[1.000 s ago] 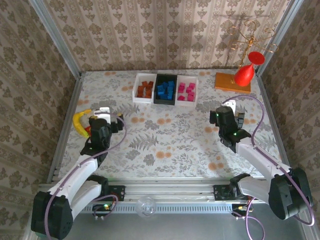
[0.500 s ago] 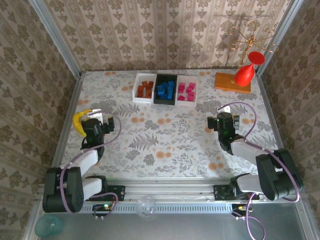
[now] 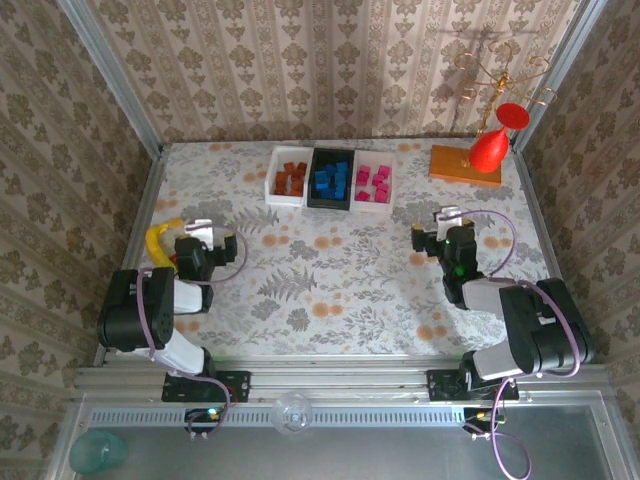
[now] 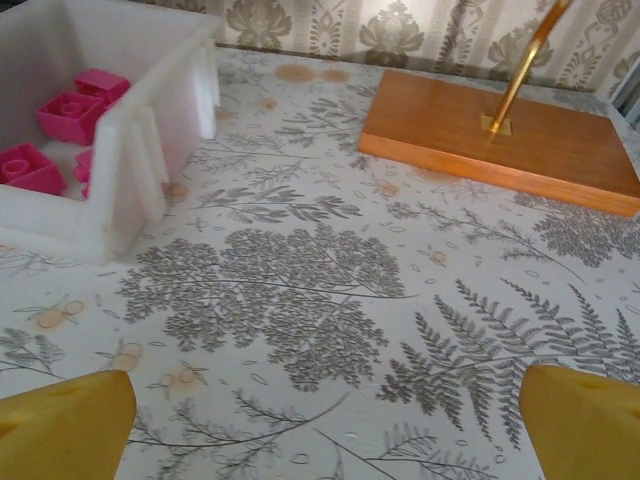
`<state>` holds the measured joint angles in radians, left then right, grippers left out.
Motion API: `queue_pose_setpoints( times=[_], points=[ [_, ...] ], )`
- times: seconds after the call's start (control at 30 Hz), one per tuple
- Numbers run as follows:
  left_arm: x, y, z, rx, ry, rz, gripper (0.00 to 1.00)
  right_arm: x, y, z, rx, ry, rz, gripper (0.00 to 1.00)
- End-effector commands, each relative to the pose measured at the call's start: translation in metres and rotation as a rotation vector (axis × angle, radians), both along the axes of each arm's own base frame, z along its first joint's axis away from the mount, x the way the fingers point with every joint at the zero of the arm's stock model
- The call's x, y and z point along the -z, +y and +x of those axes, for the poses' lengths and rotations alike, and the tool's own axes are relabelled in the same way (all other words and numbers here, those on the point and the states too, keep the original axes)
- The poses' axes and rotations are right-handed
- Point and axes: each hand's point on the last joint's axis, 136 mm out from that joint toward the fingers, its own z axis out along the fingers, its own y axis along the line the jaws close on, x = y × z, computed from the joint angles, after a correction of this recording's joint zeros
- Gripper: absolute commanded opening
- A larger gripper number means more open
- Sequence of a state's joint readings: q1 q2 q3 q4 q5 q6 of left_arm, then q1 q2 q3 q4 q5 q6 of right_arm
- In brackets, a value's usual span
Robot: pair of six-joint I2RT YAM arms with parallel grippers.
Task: Sort the legos into containers by color
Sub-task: Reset both arms
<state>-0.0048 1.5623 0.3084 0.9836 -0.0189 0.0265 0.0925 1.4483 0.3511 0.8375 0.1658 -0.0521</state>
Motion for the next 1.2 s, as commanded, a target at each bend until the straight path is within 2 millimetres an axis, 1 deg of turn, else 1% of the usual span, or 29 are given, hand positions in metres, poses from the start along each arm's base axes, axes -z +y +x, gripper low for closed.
queue_pose_setpoints(
  times=[0.0, 0.07, 0.1, 0.13, 0.17, 0.3, 1.17],
  points=[
    [-0.022, -0.002, 0.015, 0.021, -0.059, 0.021, 1.00, -0.004, -0.007, 0.006, 0.000, -0.107, 0.083, 1.00],
    [-0.020, -0.001, 0.017, 0.007, -0.040, 0.028, 1.00, 0.003, -0.014, 0.009, 0.051, -0.022, 0.083, 1.00],
    [-0.020, 0.000, 0.018, -0.004, -0.039, 0.036, 1.00, 0.002, -0.017, 0.015, 0.069, -0.015, 0.080, 1.00],
    [-0.020, 0.000, 0.018, -0.005, -0.037, 0.038, 1.00, 0.004, -0.017, 0.016, 0.064, -0.006, 0.089, 1.00],
    [-0.020, 0.000, 0.018, -0.007, -0.040, 0.040, 1.00, 0.004, -0.018, 0.014, 0.069, -0.004, 0.089, 1.00],
    [-0.019, -0.001, 0.019, 0.000, -0.031, 0.042, 1.00, 0.004, -0.017, 0.016, 0.060, -0.005, 0.093, 1.00],
    [-0.019, -0.003, 0.019, 0.007, -0.029, 0.049, 1.00, 0.004, -0.017, 0.016, 0.061, -0.003, 0.093, 1.00]
  ],
)
